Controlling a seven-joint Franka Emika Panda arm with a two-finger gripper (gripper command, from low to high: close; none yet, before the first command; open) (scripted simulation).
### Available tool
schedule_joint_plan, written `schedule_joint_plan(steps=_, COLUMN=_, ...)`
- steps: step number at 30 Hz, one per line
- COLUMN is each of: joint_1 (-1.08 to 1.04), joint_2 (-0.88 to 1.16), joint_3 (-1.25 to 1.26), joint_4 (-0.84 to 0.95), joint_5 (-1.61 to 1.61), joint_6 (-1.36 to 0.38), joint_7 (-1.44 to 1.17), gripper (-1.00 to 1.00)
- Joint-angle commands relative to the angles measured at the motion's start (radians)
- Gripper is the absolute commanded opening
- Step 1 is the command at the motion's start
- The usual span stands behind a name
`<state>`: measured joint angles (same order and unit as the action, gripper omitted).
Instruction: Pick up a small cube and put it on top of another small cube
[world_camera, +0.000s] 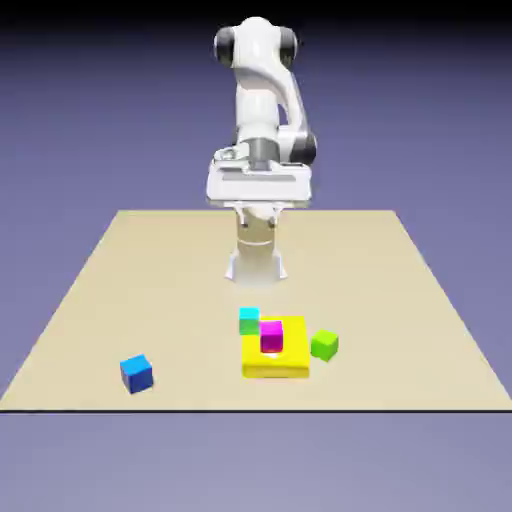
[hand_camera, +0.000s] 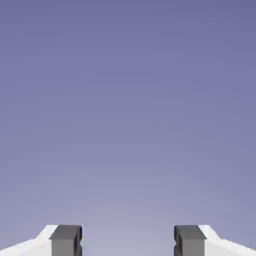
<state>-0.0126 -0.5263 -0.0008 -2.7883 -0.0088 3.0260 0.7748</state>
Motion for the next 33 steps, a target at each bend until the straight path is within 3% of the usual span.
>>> schedule_joint_plan(steps=1, joint_1=-0.020, joint_2=0.036, joint_3=-0.001, joint_4=0.018, joint_5=-0.007, joint_6=-0.009, joint_7=0.028, gripper=0.00)
schedule_joint_plan(steps=24, joint_1=-0.482, joint_2=0.859, joint_3=-0.015, joint_4=0.427, joint_5=-0.173, joint_6=-0.216, joint_7=0.665, gripper=0.00)
schedule_joint_plan(steps=31, joint_1=-0.463, joint_2=1.055, joint_3=-0.046, joint_4=0.490, joint_5=-0.194, joint_6=-0.083, joint_7=0.688, gripper=0.00)
schedule_joint_plan(steps=32, joint_1=-0.463, joint_2=1.055, joint_3=-0.046, joint_4=0.490, joint_5=-0.194, joint_6=-0.083, joint_7=0.688, gripper=-1.00)
schedule_joint_plan(steps=33, joint_1=-0.463, joint_2=1.055, joint_3=-0.046, joint_4=0.490, joint_5=-0.194, joint_6=-0.083, joint_7=0.688, gripper=-1.00)
